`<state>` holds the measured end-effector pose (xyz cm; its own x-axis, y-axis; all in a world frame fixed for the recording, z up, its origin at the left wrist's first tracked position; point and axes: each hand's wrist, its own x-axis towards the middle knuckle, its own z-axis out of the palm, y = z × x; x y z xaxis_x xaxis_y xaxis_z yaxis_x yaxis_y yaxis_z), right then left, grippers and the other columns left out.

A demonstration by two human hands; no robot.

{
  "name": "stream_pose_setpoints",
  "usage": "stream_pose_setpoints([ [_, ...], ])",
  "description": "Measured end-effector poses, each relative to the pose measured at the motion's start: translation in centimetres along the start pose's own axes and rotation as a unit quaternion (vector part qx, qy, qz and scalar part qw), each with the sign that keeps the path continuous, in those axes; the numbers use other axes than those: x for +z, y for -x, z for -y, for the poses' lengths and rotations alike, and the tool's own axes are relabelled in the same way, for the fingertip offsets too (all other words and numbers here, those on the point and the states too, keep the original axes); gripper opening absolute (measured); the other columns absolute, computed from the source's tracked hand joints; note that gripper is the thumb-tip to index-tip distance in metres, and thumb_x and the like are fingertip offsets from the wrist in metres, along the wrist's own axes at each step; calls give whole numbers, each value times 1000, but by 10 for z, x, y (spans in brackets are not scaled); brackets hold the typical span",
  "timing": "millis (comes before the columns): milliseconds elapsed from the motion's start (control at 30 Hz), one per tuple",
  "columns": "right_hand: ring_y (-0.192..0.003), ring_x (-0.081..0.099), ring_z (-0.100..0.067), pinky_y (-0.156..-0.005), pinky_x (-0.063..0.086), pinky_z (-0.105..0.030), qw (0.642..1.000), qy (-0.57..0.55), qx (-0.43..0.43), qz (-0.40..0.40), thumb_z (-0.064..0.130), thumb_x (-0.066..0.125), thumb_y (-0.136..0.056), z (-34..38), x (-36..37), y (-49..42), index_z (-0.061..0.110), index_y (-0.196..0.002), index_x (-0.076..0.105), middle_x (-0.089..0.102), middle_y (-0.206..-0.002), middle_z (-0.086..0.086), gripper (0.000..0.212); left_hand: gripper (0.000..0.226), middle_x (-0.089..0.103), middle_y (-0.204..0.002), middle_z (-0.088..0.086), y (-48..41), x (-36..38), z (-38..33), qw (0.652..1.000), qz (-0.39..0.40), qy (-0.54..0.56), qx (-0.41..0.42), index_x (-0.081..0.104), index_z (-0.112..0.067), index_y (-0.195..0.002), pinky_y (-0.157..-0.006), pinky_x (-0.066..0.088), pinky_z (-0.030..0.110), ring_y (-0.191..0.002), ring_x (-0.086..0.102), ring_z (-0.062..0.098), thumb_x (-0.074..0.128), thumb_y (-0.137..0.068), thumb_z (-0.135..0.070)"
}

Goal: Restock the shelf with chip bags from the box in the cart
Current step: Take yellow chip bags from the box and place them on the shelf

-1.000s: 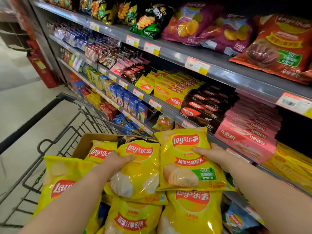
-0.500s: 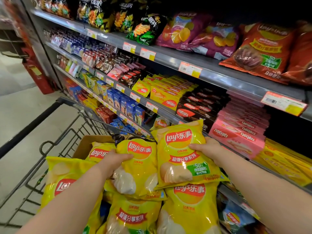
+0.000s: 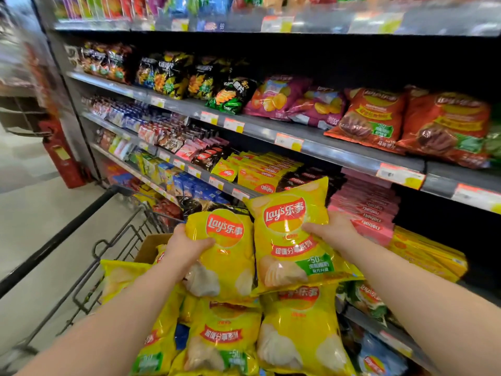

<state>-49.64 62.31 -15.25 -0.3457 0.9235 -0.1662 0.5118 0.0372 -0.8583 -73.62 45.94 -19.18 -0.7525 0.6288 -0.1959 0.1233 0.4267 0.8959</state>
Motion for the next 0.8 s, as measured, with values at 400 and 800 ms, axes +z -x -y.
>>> stream_pose_setpoints([
  [400,-98,66,-27,-88,54,-46,987,-29,-55,-147,31,78,-73,13,-65,108,16,-121,56,67,-114,-7,55,65,57,-114,9,67,-11,-42,990,10,26,141,47,-8,-126,-92,47,41,-110,56,30,81,-73,-24],
  [800,-96,66,-23,-85,54,-41,965,-78,-41,-248,24,74,-79,-39,-199,213,23,-110,56,67,-109,-3,36,79,54,-124,5,161,86,-110,968,113,57,218,41,-11,-135,-94,45,42,-111,52,27,83,-70,-28],
])
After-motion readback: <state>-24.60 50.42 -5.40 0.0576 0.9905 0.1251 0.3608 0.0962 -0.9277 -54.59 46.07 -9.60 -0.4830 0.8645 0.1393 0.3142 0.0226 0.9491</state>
